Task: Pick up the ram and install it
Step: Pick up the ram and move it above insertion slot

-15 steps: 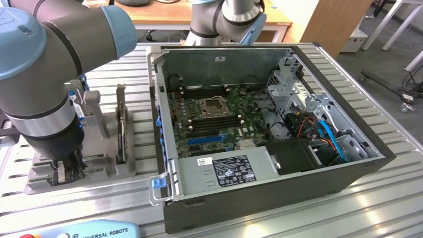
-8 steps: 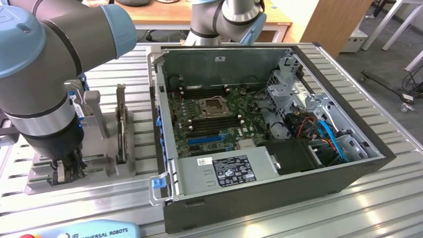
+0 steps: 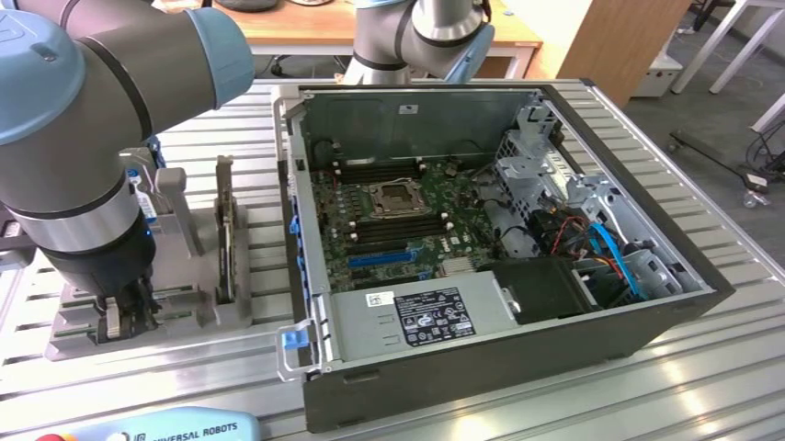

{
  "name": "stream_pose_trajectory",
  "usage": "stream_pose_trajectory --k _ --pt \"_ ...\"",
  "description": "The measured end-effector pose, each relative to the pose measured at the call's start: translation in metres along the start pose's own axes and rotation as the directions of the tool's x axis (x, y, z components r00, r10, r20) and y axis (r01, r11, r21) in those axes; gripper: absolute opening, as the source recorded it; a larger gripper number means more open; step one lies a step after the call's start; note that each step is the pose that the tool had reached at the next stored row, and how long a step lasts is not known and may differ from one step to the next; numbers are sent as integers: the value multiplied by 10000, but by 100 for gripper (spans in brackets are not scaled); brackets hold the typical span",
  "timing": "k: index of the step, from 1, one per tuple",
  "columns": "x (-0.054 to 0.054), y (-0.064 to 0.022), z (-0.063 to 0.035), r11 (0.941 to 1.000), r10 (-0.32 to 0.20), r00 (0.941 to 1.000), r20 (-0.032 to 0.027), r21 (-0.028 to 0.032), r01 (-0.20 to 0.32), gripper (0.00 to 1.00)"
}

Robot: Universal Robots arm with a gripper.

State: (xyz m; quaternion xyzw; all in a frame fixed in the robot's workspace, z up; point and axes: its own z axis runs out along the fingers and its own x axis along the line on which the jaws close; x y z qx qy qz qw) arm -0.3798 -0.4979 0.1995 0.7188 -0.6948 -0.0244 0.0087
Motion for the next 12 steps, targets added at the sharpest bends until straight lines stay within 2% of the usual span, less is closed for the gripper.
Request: stream_pose_trajectory --k 6,7,12 --pt "0 0 0 10000 0 10000 0 0 0 25" --pt "0 0 0 10000 0 10000 0 0 0 19" --pt "0 0 0 10000 0 10000 0 0 0 19"
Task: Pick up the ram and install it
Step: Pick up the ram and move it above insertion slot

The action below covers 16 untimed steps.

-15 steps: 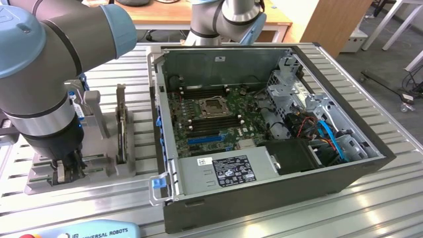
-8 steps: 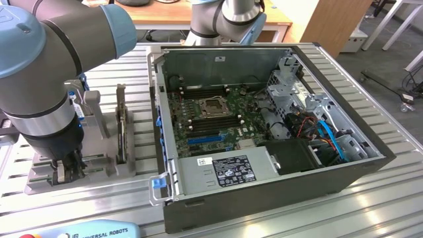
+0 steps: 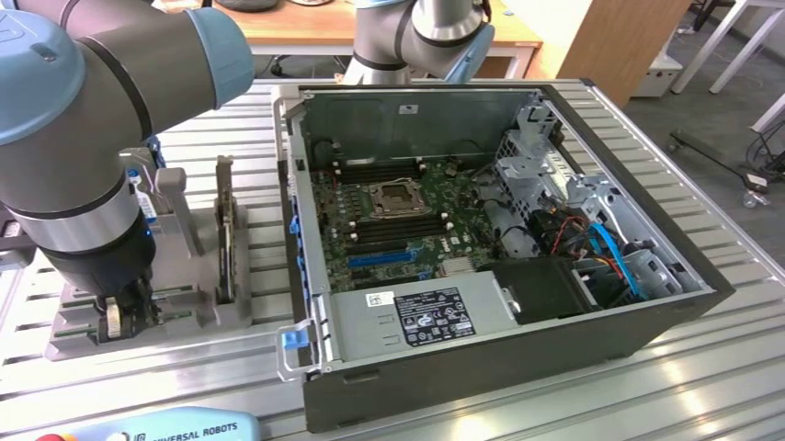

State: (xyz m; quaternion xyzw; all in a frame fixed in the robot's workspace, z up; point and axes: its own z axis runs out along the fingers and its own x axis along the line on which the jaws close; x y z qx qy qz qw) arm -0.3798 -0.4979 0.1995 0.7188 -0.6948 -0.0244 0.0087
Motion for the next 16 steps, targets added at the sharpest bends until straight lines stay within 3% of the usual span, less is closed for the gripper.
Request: stream_pose_trajectory --k 3,4,16 --pt "0 0 0 10000 0 10000 -1 0 0 17" --pt "0 0 0 10000 0 10000 -1 0 0 12" --pt "0 0 -1 10000 0 10000 2 3 0 11"
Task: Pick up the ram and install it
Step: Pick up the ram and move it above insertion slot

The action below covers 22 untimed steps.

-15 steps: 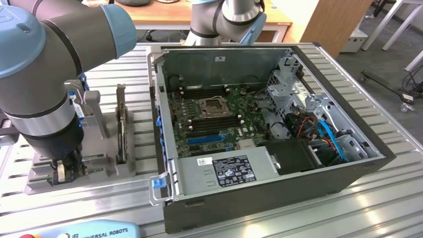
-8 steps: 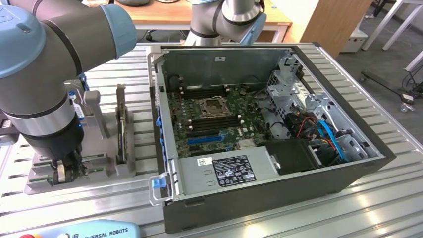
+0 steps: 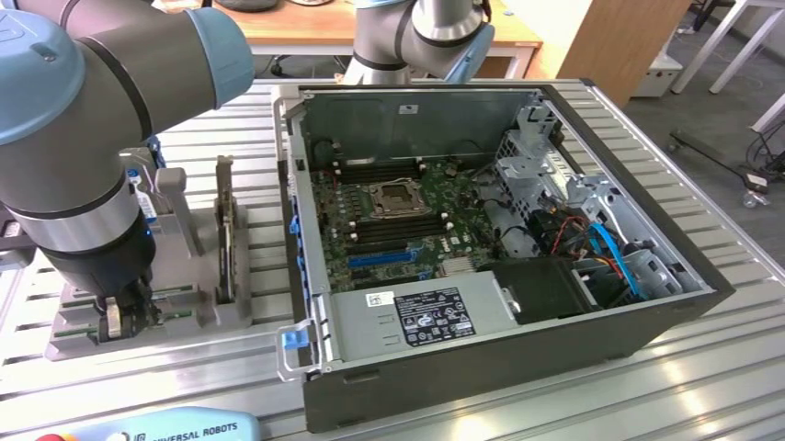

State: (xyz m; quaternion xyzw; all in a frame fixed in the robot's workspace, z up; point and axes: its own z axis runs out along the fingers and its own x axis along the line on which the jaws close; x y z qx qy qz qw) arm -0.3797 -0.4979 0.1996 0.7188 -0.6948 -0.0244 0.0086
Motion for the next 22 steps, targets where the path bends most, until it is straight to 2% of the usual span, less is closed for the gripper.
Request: stream_pose_trajectory --k 10,22 --pt "-1 4 -80 10000 0 10000 -3 -3 0 11" --pt "-6 10 -256 10000 0 10000 -2 -3 0 11"
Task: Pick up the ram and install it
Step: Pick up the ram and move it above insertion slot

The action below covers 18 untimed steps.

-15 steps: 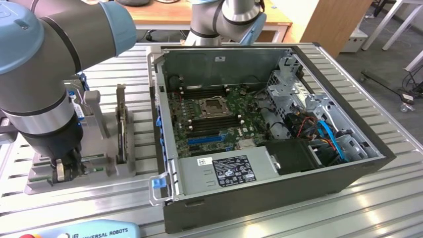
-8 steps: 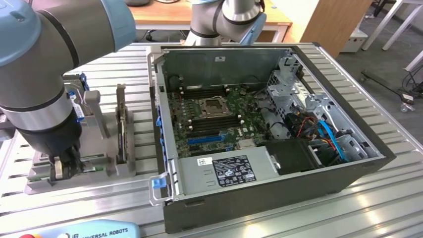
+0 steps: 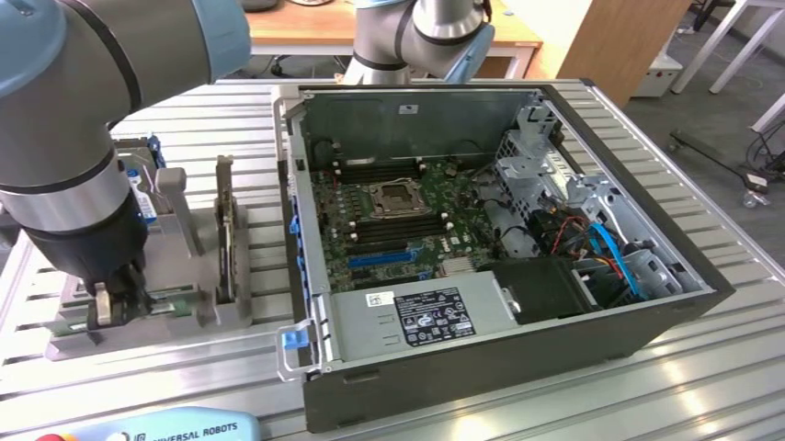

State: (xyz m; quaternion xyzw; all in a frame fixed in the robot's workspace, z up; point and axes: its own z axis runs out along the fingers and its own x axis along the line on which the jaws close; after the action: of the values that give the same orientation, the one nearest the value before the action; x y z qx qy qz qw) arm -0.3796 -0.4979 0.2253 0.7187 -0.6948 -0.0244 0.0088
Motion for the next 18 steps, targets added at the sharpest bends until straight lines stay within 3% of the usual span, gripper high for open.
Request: stream_pose_trajectory --k 18 --pt "-8 14 -325 10000 0 10000 0 1 0 11"
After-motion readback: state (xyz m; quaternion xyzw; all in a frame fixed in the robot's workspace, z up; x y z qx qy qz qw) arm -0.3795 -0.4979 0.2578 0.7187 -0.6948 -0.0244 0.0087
